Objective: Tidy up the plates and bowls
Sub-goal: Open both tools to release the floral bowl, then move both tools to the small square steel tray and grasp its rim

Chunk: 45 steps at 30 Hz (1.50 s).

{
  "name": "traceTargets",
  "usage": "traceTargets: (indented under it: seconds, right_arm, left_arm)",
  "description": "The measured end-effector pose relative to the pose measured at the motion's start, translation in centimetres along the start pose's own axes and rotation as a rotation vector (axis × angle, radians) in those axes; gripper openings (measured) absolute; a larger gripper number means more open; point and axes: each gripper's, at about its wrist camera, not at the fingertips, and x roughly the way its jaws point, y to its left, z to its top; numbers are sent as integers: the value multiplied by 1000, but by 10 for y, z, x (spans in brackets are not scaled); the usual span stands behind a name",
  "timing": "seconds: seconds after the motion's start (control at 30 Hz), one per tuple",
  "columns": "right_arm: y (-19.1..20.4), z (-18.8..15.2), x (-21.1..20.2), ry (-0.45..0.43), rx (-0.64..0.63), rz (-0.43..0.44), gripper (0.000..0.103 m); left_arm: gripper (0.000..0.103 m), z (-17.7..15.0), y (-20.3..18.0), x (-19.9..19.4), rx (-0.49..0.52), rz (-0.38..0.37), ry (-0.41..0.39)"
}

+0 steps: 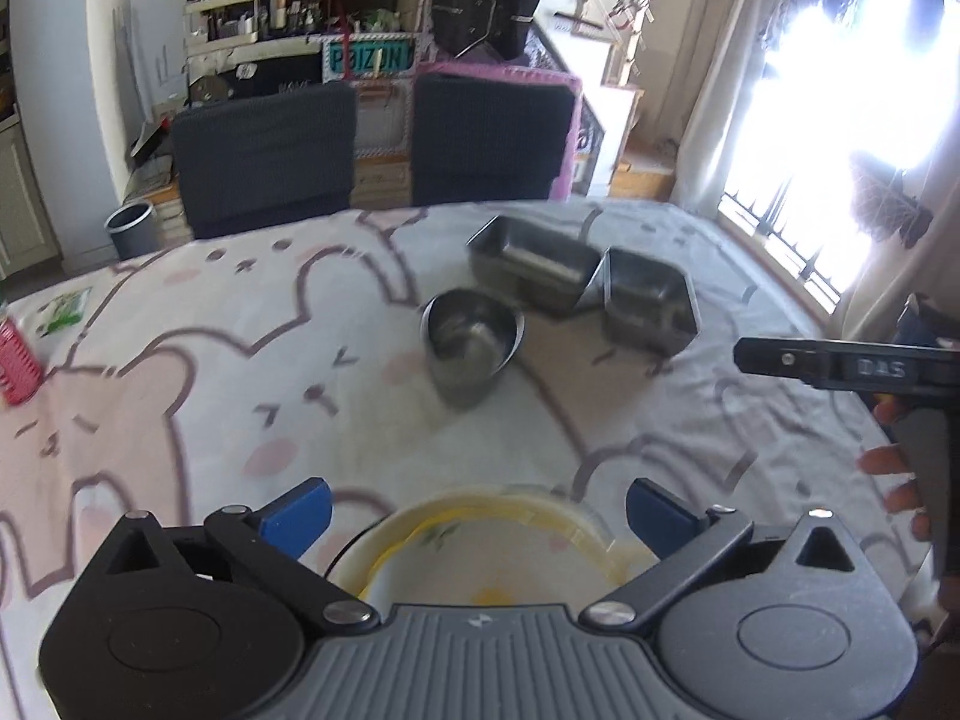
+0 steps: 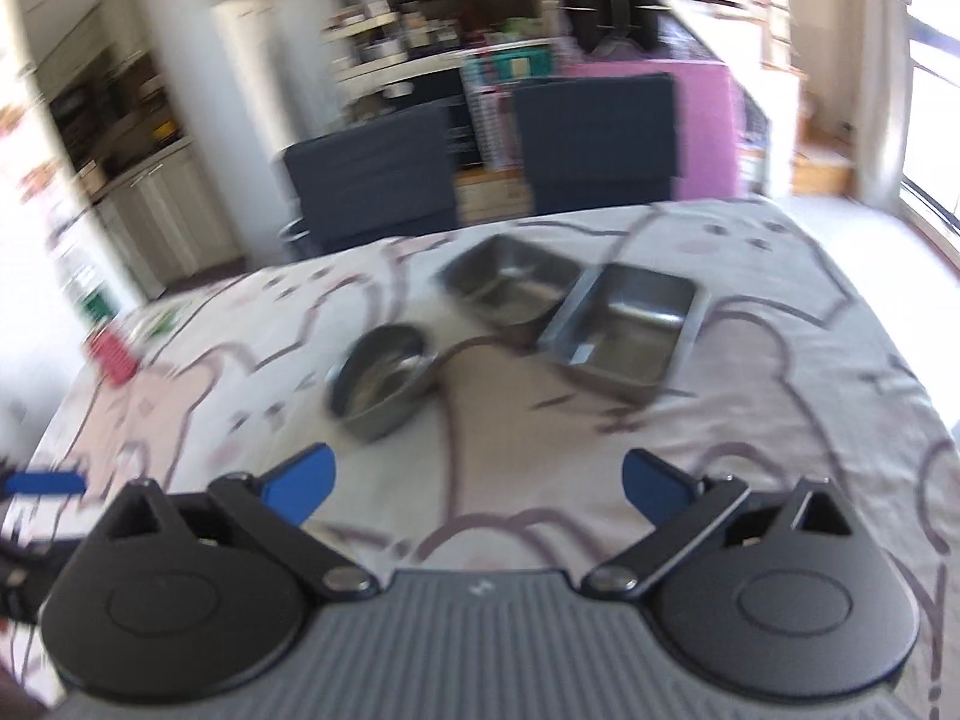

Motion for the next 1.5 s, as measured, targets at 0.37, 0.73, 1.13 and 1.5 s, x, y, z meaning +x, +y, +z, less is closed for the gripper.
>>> traceTargets:
  seconds: [0.37,0.73,1.13,1.5]
  right_arm:
    - [-71,19,63,25,422,-189,103]
    - [-93,32,140,69,549,-298,103]
    - [-85,33,163,172,316,-331,103]
    - [-128,25,133,196,213,-420,101]
  left_arm:
    - [103,47,-37,47,-15,-15,-68]
    - [103,80,-41,102,-56,16,-102]
    - [103,93,-69,143,-25,-8,-97]
    - [103,87,-81,160,-16,13,-67]
